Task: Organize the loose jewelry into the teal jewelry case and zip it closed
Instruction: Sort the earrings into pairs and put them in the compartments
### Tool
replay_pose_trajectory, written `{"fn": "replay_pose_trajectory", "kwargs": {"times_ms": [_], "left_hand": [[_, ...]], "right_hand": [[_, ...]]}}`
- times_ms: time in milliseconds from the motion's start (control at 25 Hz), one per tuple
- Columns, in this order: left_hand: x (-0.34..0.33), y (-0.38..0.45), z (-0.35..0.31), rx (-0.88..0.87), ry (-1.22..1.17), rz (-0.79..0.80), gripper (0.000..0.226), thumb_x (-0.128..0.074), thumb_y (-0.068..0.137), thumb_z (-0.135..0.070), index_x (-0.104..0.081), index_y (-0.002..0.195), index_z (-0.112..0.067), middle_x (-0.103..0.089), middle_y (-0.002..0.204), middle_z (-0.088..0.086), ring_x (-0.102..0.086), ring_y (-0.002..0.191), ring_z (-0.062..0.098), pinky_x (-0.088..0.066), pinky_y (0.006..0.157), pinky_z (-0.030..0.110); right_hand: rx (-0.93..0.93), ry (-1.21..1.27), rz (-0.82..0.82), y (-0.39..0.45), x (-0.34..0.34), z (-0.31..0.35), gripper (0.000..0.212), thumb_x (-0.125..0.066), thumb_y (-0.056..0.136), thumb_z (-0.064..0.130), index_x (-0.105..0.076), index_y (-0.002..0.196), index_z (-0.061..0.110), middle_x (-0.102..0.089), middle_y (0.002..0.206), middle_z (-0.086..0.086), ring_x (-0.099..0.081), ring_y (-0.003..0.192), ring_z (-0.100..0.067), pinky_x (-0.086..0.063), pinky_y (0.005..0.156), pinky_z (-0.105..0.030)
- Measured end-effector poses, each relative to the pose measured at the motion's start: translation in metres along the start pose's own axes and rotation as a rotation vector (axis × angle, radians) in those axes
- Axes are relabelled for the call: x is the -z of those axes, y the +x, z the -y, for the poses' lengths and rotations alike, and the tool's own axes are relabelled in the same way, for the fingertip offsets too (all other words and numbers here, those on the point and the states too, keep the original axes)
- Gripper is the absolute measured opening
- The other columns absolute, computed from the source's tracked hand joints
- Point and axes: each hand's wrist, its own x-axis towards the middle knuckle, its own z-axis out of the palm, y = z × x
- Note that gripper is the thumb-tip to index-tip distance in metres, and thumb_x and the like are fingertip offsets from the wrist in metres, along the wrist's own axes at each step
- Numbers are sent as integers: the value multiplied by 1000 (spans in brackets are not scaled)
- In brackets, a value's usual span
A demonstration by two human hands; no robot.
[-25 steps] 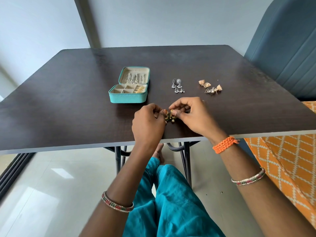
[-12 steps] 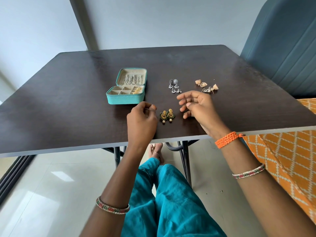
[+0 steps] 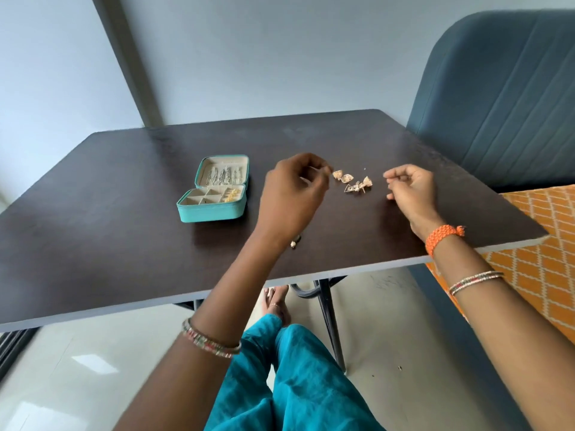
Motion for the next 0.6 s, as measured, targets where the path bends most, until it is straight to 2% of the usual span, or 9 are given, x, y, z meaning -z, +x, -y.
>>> {"fn": "replay_pose_trajectory", "kwargs": {"times_ms": [120,200,280,400,520,600], "left_hand": [[-27,38,16,-35,293,139,14,-56,87,-23,-70,90,-27,-71,86,-9,-64,85,14,-54,76,35],[-45,59,29,-82,466,265,23,-56,90,-19,-66,110,-22,-69,109,-4,-60,102,19,-50,86,36],[-57,74,40,-124,523,345,37,-56,89,-12,-57,126,-17,-60,128,3,-54,116,24,-45,94,35],[-71,89,50,-125,559,381,39,-57,87,-5,-55,126,-12,-59,128,9,-53,118,27,-44,95,34],[-81,96,59,-46,588,391,30,-56,85,-5,-64,114,-9,-66,114,14,-58,109,32,-46,88,35],[-84,97,66,12,567,380,24,-55,82,-8,-68,103,-10,-67,107,17,-60,103,36,-50,86,38]], "right_hand": [[163,-168,145,4,-6,-9,35,-50,79,-7,-65,91,22,-62,87,-1,-59,81,-16,-46,75,-28],[283,-311,304,5,-10,-12,40,-50,83,-6,-64,112,18,-61,112,-4,-56,101,-20,-43,92,-29],[405,-488,413,11,-13,-13,44,-52,87,0,-58,126,19,-55,132,-6,-47,119,-26,-33,106,-32],[392,-559,432,19,-16,-8,34,-57,87,11,-64,118,23,-52,133,-6,-41,125,-26,-28,106,-31],[379,-535,376,20,-17,-6,20,-63,82,13,-71,98,20,-61,115,-3,-48,114,-25,-34,95,-26],[386,-524,353,20,-17,-6,11,-66,81,15,-72,90,18,-64,106,-2,-53,107,-24,-39,90,-27]]}}
